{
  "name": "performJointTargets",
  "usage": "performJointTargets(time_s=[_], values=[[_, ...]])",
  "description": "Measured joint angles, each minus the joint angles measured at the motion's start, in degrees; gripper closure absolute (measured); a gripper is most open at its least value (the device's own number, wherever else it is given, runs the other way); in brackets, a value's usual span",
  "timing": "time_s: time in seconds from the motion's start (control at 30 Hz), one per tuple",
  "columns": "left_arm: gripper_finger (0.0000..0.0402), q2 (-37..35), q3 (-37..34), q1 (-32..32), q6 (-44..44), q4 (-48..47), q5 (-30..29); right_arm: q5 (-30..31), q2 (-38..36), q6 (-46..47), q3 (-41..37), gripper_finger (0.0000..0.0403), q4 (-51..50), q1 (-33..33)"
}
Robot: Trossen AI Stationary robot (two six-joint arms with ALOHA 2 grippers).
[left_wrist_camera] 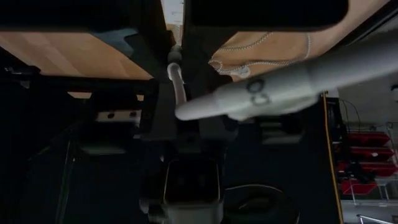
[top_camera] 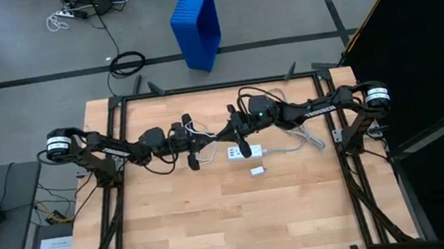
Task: Insert USB
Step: Insert the white charger cable into the white charger adapter
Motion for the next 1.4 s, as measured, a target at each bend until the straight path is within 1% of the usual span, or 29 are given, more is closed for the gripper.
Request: performJointTargets(time_s=[0.1, 0.23, 0.37, 0.47, 0.67, 0.8, 0.93, 1.1, 1.4], values=[[0.0399, -0.02, 0.00, 0.00, -0.07, -0.28, 0.00, -0.09, -1.02, -1.15, -0.04, 0.0357, -1.12, -0.10], [0.0400, -0.02, 0.01, 0.00, -0.15, -0.41, 0.02, 0.09, -2.18, -2.23, -0.04, 0.0309, -3.93, -0.08], [0.0400, -0.02, 0.00, 0.00, -0.22, -0.81, 1.65, 0.30, -4.82, -3.58, -0.04, 0.0265, -11.68, -0.08], [0.0400, -0.02, 0.00, 0.00, -0.60, -0.95, 2.32, 0.47, -6.65, -4.21, -0.04, 0.0245, -19.38, 0.39], [0.0400, -0.02, 0.00, 0.00, -1.11, -1.32, 3.22, 0.84, -7.99, -4.84, -0.08, 0.0240, -32.97, 4.75], [0.0400, -0.02, 0.00, 0.02, -1.11, -2.01, 4.32, 6.04, -7.55, -5.55, -0.10, 0.0244, -39.65, 9.17], [0.0399, -0.02, 0.00, 0.00, -1.09, -2.15, 5.42, 11.39, -7.37, -5.62, -0.10, 0.0244, -42.50, 13.36], [0.0398, -0.02, 0.00, 0.02, -1.09, -3.05, 5.57, 15.39, -6.27, -5.11, -0.09, 0.0243, -44.49, 16.51], [0.0397, -0.02, -0.02, 0.00, -1.09, -3.80, 5.57, 15.91, -1.27, -2.43, -0.10, 0.0216, -47.52, 16.93]])
